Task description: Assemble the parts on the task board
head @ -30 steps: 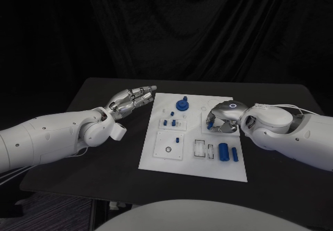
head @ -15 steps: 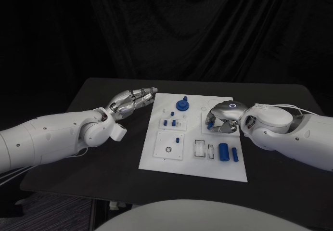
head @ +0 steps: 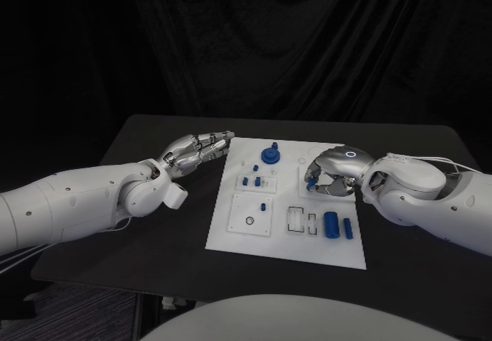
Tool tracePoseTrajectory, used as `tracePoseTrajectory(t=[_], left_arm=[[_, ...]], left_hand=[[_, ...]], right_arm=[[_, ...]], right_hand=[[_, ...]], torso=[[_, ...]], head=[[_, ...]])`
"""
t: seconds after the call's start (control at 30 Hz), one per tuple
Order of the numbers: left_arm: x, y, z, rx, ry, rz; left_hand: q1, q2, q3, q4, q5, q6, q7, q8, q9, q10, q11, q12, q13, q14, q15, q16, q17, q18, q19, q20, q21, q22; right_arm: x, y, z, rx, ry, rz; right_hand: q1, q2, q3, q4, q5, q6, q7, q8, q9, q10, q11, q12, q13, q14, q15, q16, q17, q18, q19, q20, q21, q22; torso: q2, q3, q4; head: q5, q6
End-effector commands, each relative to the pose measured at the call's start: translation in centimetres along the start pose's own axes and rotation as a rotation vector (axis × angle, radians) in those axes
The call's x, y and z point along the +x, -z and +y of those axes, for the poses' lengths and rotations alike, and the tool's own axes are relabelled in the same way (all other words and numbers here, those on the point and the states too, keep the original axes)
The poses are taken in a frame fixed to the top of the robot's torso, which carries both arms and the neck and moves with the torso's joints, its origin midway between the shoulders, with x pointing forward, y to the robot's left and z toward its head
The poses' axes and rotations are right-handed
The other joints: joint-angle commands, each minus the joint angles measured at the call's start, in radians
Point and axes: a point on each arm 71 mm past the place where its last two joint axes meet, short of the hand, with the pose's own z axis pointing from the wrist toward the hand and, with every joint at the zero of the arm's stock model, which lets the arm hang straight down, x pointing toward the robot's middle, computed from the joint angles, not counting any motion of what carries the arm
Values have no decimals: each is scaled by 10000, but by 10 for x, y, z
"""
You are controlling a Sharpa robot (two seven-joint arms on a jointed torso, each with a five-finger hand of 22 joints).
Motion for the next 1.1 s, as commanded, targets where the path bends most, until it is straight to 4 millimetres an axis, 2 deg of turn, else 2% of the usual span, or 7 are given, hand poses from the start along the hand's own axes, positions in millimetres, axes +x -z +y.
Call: tracePoseTrajectory(t=[0.03, 0.3, 0.53, 0.63, 0.77, 0.93, 1.1], left_arm=[[2, 0, 0, 2, 115, 165], [3, 0, 1, -12, 134, 193], [3, 0, 1, -20, 146, 217], [3, -1, 1, -21, 144, 216], [2, 0, 1, -21, 120, 174], [2, 0, 1, -14, 104, 145], [4, -1, 1, -8, 106, 166]], left_hand=[[111, 10, 12, -51, 46, 20, 2, 43, 6, 33, 12, 58, 3, 34, 85, 67, 15, 92, 17, 92, 24, 36], [115, 32, 24, -53, 42, 1, -5, 37, 3, 18, 16, 47, 0, 47, 112, 74, 19, 96, 54, 132, 46, 89], [115, 49, 32, -53, 41, -23, -11, 32, 0, 5, 17, 39, -2, 68, 148, 84, 25, 101, 86, 165, 67, 128], [115, 49, 32, -53, 41, -23, -11, 32, 0, 5, 17, 39, -2, 68, 148, 84, 25, 101, 86, 165, 67, 128], [114, 50, 33, -54, 40, -18, -12, 31, 0, 3, 19, 41, -2, 58, 146, 79, 21, 103, 93, 176, 71, 129], [114, 43, 30, -58, 45, -18, -12, 31, 0, 3, 32, 44, -1, 43, 112, 73, 16, 102, 84, 180, 65, 107], [115, 40, 29, -60, 49, -17, -10, 32, 1, 2, 36, 44, -1, 38, 94, 71, 15, 102, 91, 179, 70, 117]], right_arm=[[-15, 3, 4, -85, -54, -867], [-31, 9, 28, -744, -117, -1067], [-28, 5, 58, -1698, -133, -694], [-22, -2, 72, -2134, -38, -523], [-14, -14, 91, -2665, 79, -513], [-5, -29, 111, -3142, 118, -323], [5, -43, 129, -3509, 105, -13]], right_hand=[[111, 21, 49, -23, 42, 183, -58, 92, 365, 144, -3, -64, -20, -46, -21, -26, 8, -58, -49, -3, 21, 1681], [103, 19, 59, -26, 0, 289, -76, 153, 457, 285, -28, -124, -40, -35, -40, -26, 12, -61, -38, -19, 40, 1685], [153, 15, 91, -67, 59, 316, -90, 164, 499, 361, -50, -170, -56, -8, -60, 3, 73, -66, -20, -35, 74, 1694], [155, 14, 92, -70, 65, 318, -90, 164, 502, 367, -50, -174, -58, -5, -61, 7, 81, -67, -19, -36, 76, 1695], [174, 0, 106, -92, 117, 308, -84, 156, 520, 388, -51, -215, -72, -1, -67, 6, 78, -66, -18, -44, 75, 1694], [181, -25, 118, -112, 163, 271, -71, 127, 531, 394, -44, -268, -90, 6, -65, 9, 85, -70, -10, -48, 90, 1698], [196, -45, 135, -136, 169, 222, -52, 90, 536, 388, -31, -322, -107, 0, -59, -5, 59, -65, -21, -49, 60, 1689]], torso=[[1, 4, 2], [7, -5, 0], [-3, -4, 7], [-16, -12, 11], [-3, 3, 4], [16, -3, 69], [19, -22, 63]], head=[[41, 2], [67, 2], [121, 2], [172, 2], [286, 2], [291, 2], [296, 2]])
